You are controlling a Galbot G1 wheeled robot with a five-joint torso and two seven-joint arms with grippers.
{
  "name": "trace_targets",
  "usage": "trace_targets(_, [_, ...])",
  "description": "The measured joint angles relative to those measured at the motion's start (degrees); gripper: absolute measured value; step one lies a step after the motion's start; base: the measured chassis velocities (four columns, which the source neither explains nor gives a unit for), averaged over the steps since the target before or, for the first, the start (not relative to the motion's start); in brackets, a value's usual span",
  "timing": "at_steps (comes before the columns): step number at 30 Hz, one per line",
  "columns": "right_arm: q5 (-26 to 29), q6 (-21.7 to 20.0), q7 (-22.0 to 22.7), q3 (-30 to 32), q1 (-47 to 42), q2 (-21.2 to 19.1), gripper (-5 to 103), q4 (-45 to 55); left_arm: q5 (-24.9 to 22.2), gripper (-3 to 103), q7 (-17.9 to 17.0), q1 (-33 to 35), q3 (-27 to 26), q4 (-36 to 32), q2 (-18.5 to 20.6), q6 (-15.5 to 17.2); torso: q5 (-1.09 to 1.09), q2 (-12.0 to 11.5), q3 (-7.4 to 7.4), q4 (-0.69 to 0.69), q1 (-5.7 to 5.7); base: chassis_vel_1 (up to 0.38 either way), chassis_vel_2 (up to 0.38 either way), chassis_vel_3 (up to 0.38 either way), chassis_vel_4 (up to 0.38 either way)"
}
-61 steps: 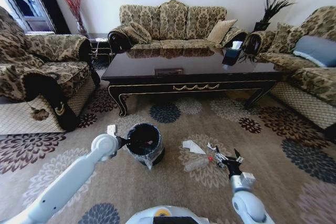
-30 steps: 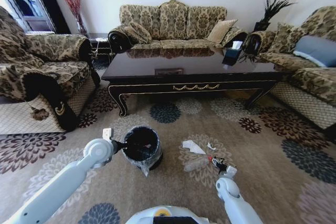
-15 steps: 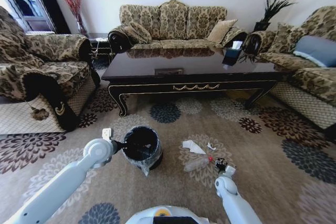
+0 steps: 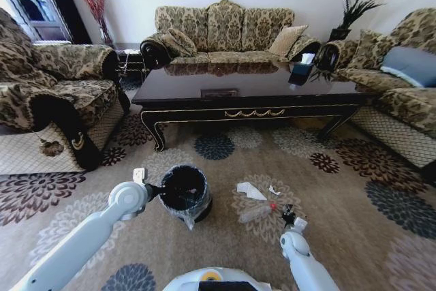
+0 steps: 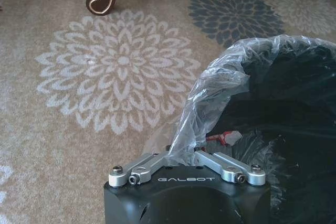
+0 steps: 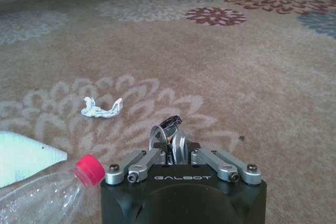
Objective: Move to the front of the table and pick up the trash from the floor, then place it into the trash bin.
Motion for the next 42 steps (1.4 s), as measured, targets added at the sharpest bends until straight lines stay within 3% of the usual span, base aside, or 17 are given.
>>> trace_targets(6, [0.58, -0.18, 0.23, 0.39, -1.68, -1.07, 16, 3.71, 0.00, 0, 0.00, 0.07, -0.06, -0.75, 0.13, 0.00, 0.00, 0.00, 0.00, 0.01, 0.00, 0.000, 0.000, 0.000, 0.000])
trace_targets(14, [3.20, -1.52, 0.81, 2.07, -6.83, -3.51, 16, 13.54, -0.84, 0, -0.78, -4.36, 4.10, -0.74, -0.27, 0.01, 0.00, 0.00, 0.00, -0.01, 0.00, 0.000, 0.000, 0.000, 0.000])
trace_targets(21, [3.60, -2.68, 1.33, 4.73, -13.94, -5.29, 16, 29.89, -2.97, 0, -3.02, -11.48, 9.67, 0.35, -4.28, 0.01, 0.00, 0.00, 0.00, -0.01, 0.00, 0.000, 0.000, 0.000, 0.000])
trace_targets(32, [3.79, -4.78, 2.59, 7.66, -22.74, -8.92, 16, 50.57, -3.31, 0, -3.25, -25.39, 24.16, 8.99, -12.24, 0.02, 0.00, 0.00, 0.00, -0.01, 0.00, 0.000, 0.000, 0.000, 0.000])
trace_targets(36, [-0.52, -3.63, 0.80, 8.80, -27.25, -9.45, 16, 56.64, -3.37, 0, -4.15, -32.68, 31.07, 16.88, -17.30, 0.02, 0.00, 0.00, 0.00, -0.01, 0.00, 0.000, 0.000, 0.000, 0.000])
trace_targets(38, [-0.97, -3.45, 0.61, 8.84, -27.58, -9.48, 16, 57.01, -3.41, 0, -4.28, -33.22, 31.56, 17.56, -17.77, 0.02, 0.01, 0.00, 0.00, -0.01, 0.00, 0.000, 0.000, 0.000, 0.000])
trace_targets(40, [-4.11, -2.10, -1.28, 8.72, -29.19, -10.06, 16, 59.09, -4.44, 0, -5.04, -37.43, 35.22, 22.10, -21.56, 0.02, -0.01, 0.00, 0.00, -0.01, 0.00, 0.000, 0.000, 0.000, 0.000])
trace_targets(42, [-5.41, -1.39, -2.11, 8.60, -29.58, -10.37, 16, 59.45, -4.69, 0, -5.28, -38.66, 36.37, 23.19, -22.66, 0.02, 0.00, 0.00, 0.00, 0.00, 0.00, 0.000, 0.000, 0.000, 0.000])
